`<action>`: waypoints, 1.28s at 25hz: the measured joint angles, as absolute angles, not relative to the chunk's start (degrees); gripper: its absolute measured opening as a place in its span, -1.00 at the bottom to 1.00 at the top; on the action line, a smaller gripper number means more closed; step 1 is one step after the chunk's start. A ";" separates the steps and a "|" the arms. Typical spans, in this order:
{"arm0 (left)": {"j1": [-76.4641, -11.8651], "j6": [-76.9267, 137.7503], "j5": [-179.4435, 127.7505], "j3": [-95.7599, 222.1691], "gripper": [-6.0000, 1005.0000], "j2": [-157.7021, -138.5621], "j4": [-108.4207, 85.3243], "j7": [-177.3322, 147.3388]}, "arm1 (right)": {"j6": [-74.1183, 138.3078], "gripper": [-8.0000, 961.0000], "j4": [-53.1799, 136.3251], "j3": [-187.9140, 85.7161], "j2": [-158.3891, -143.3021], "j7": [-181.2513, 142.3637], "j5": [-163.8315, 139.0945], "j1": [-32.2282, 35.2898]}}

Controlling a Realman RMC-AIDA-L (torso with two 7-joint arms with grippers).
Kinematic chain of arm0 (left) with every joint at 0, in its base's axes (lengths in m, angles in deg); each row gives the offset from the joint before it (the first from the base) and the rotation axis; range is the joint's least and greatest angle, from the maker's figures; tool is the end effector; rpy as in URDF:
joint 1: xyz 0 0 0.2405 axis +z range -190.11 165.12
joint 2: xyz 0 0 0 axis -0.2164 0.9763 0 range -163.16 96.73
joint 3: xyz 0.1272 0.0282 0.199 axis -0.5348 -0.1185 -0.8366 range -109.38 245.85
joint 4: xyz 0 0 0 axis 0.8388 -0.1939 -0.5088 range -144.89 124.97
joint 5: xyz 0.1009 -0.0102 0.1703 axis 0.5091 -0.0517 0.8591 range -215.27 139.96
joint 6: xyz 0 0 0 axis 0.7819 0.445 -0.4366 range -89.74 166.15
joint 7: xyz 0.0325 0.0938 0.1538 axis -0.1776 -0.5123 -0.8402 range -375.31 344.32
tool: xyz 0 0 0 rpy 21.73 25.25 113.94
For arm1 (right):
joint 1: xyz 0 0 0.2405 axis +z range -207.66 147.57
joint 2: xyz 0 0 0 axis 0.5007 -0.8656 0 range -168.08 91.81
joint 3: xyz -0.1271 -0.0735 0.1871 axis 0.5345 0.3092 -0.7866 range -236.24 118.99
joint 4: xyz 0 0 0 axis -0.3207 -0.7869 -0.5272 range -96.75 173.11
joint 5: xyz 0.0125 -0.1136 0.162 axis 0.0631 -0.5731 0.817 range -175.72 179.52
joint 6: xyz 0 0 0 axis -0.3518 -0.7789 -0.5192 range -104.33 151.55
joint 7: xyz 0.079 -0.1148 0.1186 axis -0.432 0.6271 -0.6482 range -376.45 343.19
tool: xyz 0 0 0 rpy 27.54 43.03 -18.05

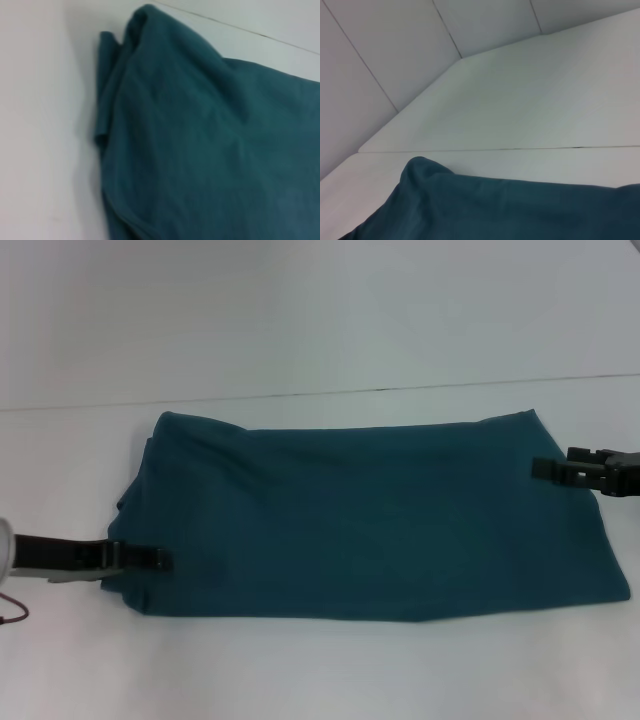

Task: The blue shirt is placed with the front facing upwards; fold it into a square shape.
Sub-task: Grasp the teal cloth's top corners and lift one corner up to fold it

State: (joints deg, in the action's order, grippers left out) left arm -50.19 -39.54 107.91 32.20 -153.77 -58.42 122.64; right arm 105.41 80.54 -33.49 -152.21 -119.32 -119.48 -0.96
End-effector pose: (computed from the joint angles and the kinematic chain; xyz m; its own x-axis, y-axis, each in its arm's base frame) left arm -0.2677 0.3694 -0.0123 0.2975 0.8965 0.3281 0.9476 -0.2356 -0.2156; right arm 0.2906 0.3616 0.0573 0.5231 -0.5838 -0.6209 -0.8348 -0.4977 -0.2353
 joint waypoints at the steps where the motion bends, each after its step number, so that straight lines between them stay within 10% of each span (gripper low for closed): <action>1: -49.84 -39.43 107.91 32.36 0.53 -153.70 -58.62 122.63 | 105.32 0.94 80.54 -33.49 -152.22 -119.33 -119.48 -0.96; 32: -44.68 -44.22 112.01 32.11 0.53 -153.46 -65.60 126.64 | 104.99 0.94 80.54 -33.49 -152.12 -119.37 -119.48 -0.78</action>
